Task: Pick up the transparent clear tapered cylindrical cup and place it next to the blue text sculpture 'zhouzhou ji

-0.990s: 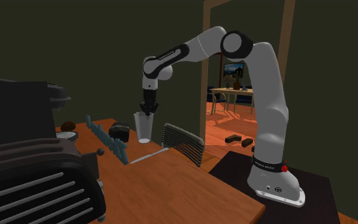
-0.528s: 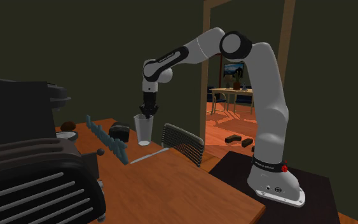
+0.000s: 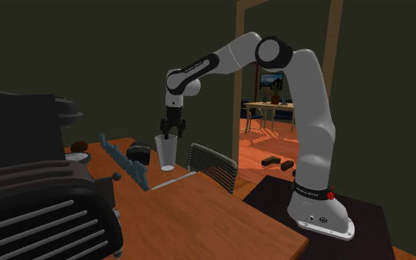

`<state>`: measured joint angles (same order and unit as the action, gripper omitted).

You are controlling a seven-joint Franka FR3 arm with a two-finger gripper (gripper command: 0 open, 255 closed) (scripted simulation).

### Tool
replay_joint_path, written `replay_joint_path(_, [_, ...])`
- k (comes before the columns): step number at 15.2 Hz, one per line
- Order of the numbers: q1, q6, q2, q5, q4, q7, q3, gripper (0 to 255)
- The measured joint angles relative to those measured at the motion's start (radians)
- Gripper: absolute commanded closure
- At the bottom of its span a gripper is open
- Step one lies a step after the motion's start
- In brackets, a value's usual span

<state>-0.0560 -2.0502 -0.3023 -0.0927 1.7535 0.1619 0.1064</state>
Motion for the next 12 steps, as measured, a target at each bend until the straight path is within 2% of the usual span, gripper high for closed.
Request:
replay_joint_path(2, [0.001, 0.013, 0.006, 0.000, -0.007, -0.001, -0.001, 0])
replay_joint_path(6, [0.007, 0.101, 0.034, 0.000, -0.068, 0.000, -0.003, 0])
replay_joint_path(12, [0.007, 0.115, 0.034, 0.000, -0.081, 0.001, -0.003, 0])
